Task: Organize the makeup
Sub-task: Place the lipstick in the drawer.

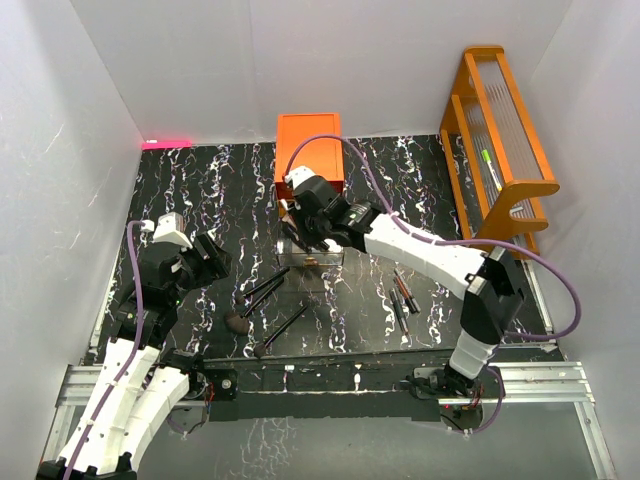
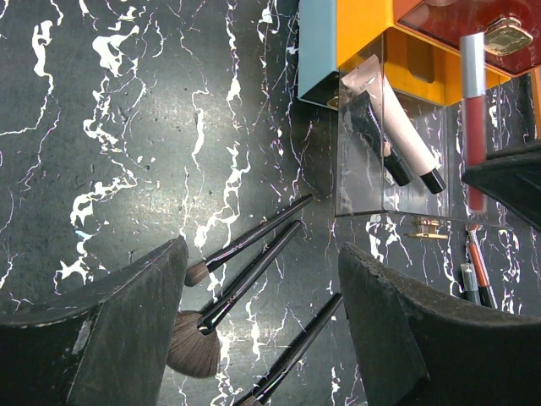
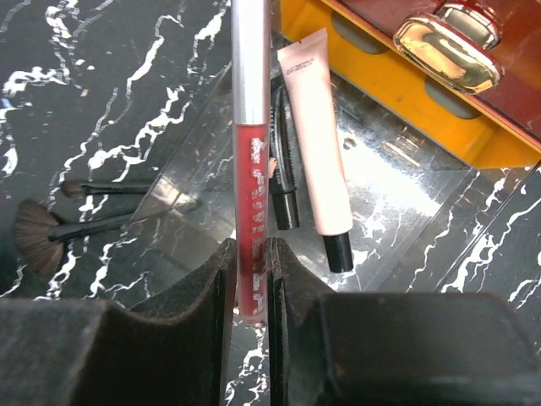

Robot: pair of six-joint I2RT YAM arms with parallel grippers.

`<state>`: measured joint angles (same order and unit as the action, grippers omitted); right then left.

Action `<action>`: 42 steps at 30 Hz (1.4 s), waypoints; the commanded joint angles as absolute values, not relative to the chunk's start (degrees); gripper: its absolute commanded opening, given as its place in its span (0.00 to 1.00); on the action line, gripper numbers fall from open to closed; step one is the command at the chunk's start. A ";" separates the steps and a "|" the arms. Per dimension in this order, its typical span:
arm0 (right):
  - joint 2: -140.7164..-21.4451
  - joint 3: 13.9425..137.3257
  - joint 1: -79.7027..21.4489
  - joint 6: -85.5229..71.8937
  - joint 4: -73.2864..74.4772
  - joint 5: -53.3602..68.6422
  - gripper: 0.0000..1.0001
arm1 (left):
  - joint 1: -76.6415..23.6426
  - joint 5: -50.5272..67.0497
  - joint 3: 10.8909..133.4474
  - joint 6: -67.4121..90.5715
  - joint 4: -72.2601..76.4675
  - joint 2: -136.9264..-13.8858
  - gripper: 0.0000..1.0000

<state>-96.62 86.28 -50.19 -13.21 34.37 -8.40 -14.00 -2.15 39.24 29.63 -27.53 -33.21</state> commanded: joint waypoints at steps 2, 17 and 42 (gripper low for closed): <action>-99.64 90.66 -50.05 -11.72 33.41 -13.08 0.11 | -13.87 -2.46 38.87 29.86 -28.30 -32.65 0.71; -106.20 92.36 -50.08 -11.41 34.61 -18.37 0.16 | -13.82 -2.37 38.85 29.84 -28.30 -32.60 0.71; -83.65 75.89 -50.10 -19.18 19.40 -9.68 0.32 | -13.88 -2.33 38.81 29.84 -28.13 -32.89 0.71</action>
